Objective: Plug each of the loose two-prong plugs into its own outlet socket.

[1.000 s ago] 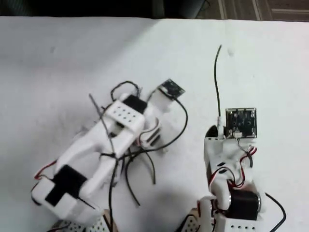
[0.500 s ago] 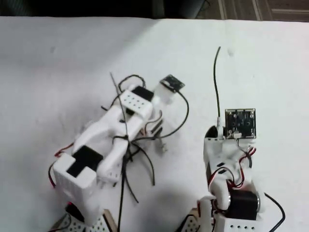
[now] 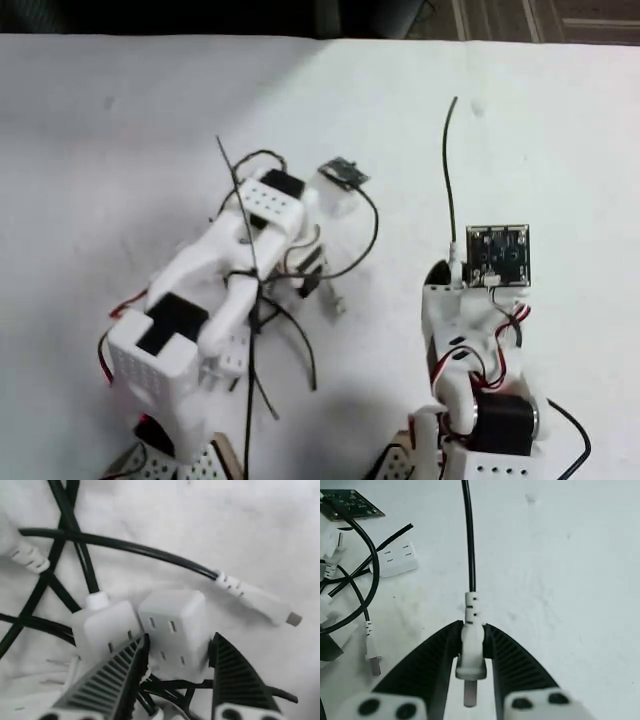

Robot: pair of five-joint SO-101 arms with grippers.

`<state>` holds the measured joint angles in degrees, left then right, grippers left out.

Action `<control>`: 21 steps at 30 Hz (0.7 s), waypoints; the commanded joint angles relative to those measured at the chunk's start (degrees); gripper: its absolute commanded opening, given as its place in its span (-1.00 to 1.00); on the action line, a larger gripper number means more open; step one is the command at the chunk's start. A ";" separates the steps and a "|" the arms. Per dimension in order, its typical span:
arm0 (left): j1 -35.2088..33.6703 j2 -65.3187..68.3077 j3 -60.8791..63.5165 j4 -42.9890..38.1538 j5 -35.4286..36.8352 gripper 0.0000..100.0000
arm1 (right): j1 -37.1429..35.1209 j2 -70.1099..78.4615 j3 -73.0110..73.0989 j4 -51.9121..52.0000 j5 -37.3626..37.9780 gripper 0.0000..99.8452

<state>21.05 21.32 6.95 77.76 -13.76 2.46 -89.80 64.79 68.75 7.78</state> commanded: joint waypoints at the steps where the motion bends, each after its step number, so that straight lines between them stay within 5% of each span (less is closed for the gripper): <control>1: -1.71 1.45 0.09 2.37 -0.97 -0.56 | 0.57 -0.31 -0.35 -1.10 -0.53 -0.96; 21: 2.24 -11.91 1.85 9.14 -1.05 -0.56 | 0.22 -0.31 -0.44 -1.27 -0.53 -0.96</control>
<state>23.52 14.81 9.14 84.79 -14.11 2.46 -89.80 64.79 68.75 7.78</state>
